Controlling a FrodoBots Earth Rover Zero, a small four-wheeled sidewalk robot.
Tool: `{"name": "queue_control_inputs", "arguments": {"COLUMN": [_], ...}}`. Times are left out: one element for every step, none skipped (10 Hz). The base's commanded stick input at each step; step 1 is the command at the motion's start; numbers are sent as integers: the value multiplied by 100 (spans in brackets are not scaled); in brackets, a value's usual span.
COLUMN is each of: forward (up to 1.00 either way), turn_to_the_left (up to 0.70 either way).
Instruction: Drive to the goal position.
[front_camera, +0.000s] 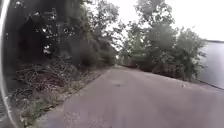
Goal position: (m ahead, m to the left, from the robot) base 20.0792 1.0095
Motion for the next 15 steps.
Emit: {"name": "queue_control_inputs", "arguments": {"forward": [70, 70, 70, 70, 70, 70, 70, 70, 70, 70, 70, 70, 70, 70, 70], "turn_to_the_left": [0, 0, 0, 0, 0, 0, 0, 0, 0, 0, 0, 0, 0, 0, 0]}}
